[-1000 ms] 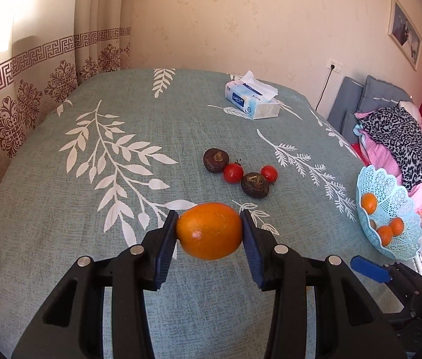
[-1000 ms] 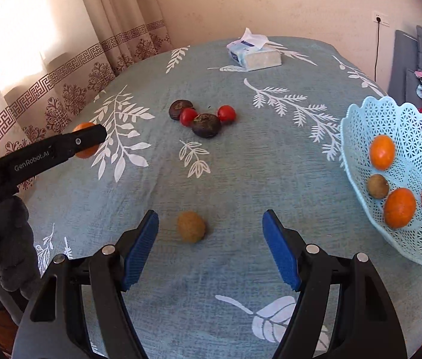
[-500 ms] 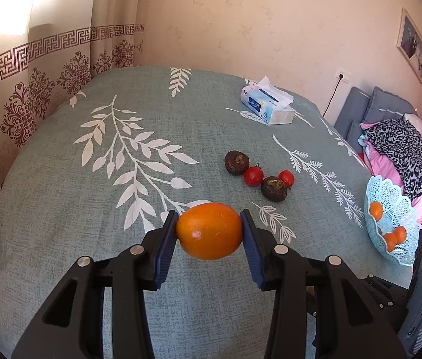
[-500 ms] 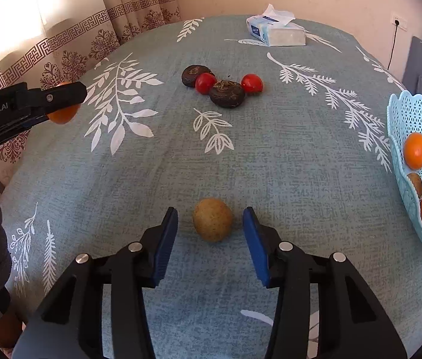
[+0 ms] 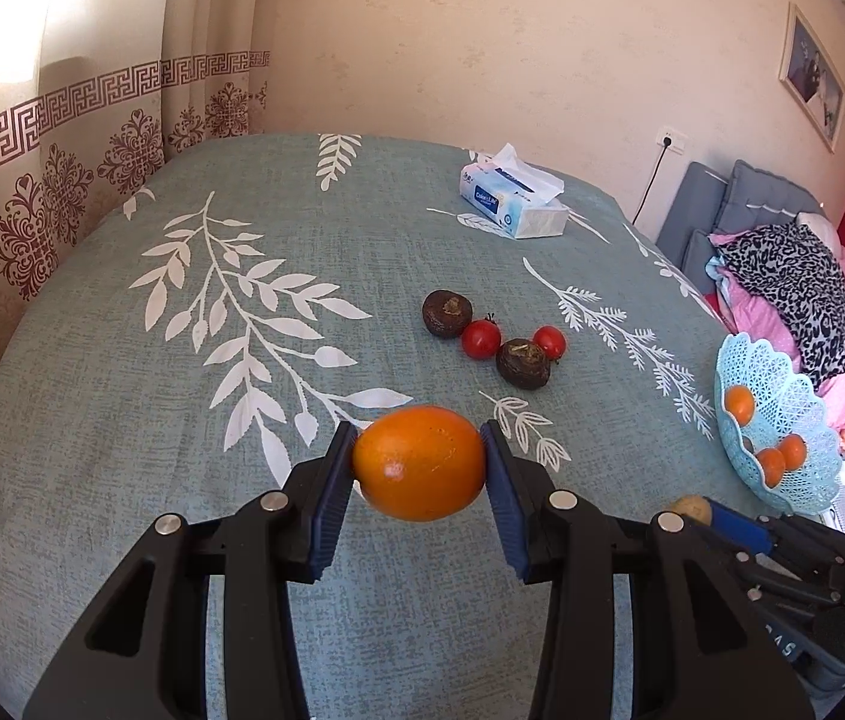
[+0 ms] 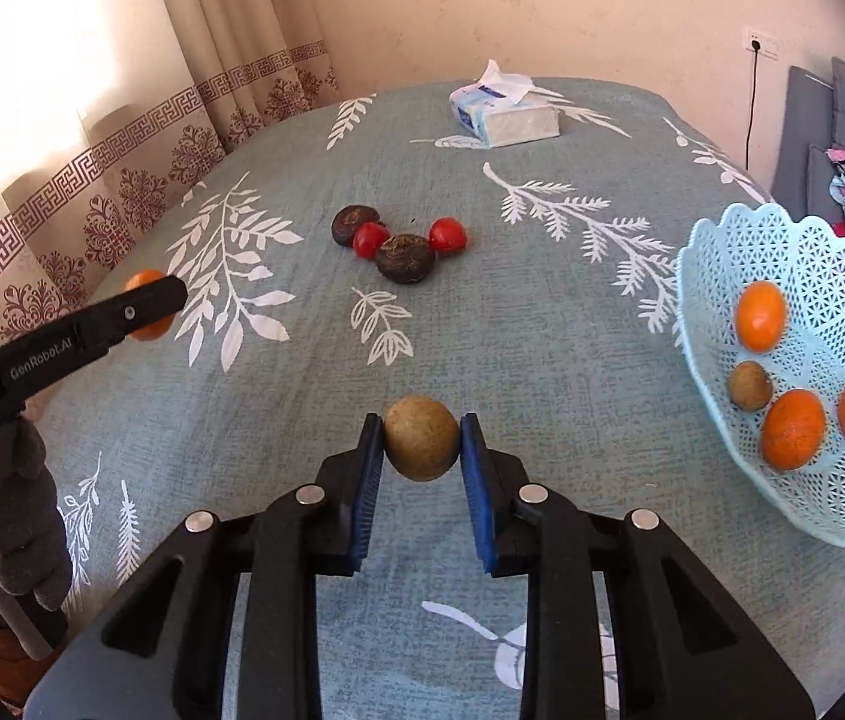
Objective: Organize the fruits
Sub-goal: 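Grasp a tan round fruit with the right gripper while the left gripper holds the oval fruit, then carry the tan fruit into the blue basket and open the right gripper while the left gripper holds the orange, then lower the oval orange fruit into the basket and open the left gripper, then move the left gripper to a dark brown round fruit and grasp it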
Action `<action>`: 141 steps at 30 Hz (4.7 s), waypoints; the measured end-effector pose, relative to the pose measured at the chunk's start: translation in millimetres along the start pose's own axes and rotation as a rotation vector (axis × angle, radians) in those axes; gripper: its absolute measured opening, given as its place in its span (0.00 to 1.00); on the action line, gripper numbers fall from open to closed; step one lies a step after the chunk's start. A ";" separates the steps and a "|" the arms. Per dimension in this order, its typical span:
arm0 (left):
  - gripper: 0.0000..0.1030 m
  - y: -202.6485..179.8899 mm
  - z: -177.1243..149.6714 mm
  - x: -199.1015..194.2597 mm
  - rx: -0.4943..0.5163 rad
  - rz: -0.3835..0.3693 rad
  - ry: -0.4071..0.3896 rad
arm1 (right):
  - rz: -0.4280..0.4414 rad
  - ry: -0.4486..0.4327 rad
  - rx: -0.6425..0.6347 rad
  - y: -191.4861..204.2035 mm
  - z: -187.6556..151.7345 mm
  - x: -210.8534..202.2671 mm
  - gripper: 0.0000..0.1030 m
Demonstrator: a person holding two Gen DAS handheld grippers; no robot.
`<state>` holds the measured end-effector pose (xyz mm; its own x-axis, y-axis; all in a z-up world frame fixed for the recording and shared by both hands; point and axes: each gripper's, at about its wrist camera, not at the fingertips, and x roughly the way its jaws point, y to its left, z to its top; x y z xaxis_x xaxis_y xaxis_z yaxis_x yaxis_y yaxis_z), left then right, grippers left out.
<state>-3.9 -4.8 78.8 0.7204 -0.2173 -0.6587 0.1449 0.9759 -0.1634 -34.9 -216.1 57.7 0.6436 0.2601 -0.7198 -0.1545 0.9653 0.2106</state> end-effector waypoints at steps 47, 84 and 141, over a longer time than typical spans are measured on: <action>0.41 -148.3 -7.1 4.0 0.287 -0.173 0.059 | -0.239 -0.307 0.444 -179.1 -28.7 -129.0 0.58; 0.76 -209.9 11.3 42.4 0.309 -0.273 0.121 | -0.199 -0.339 0.477 -188.1 -35.9 -132.0 0.66; 0.63 -21.2 91.6 184.7 -0.087 0.043 0.237 | -0.083 -0.173 0.141 -76.1 46.1 -36.4 0.74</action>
<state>188.2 -63.7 28.0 0.5437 -0.1851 -0.8186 0.0510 0.9809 -0.1878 -12.1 -300.2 98.4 0.7702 0.1597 -0.6175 0.0034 0.9671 0.2544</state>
